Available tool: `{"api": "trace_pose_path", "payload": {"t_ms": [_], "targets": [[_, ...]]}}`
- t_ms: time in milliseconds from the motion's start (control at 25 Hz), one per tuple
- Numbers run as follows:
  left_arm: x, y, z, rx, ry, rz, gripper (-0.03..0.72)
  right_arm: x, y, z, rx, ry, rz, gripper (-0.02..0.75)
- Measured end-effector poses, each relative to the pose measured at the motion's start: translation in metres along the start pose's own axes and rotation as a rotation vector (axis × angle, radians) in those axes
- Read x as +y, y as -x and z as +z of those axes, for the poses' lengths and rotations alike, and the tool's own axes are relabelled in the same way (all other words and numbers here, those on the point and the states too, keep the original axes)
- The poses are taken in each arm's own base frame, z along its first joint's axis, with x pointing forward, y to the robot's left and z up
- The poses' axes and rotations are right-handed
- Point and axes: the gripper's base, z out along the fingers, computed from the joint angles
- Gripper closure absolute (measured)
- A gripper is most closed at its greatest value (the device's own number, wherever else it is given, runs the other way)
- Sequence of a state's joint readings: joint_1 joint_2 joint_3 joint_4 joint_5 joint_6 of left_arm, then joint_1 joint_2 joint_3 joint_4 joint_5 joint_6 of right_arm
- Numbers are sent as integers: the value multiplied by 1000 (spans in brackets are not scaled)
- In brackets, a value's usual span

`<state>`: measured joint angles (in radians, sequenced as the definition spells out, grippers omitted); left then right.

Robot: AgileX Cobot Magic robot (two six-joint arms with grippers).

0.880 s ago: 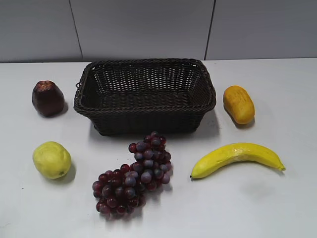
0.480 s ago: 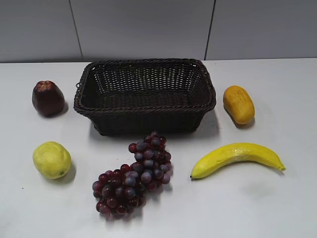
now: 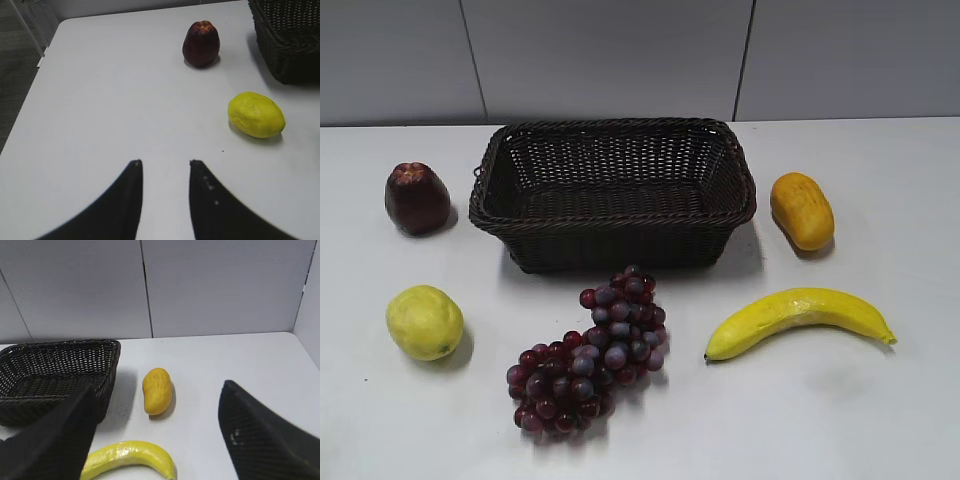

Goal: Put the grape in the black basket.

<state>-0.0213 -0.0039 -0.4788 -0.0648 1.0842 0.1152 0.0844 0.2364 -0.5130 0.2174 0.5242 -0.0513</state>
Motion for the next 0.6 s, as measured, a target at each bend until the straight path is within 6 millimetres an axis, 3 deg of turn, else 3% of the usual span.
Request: {"api": "trace_pose_path", "payload": {"t_ms": [160,360,600], "targets": [[0,0,0,0,0,0,452,-6,2,40,59,-33,28,164],[0,0,0,0,0,0,452,-10,-12,98,321,-36,90,164],[0,0,0,0,0,0,452,20,-33,152,621,124,144,165]]}}
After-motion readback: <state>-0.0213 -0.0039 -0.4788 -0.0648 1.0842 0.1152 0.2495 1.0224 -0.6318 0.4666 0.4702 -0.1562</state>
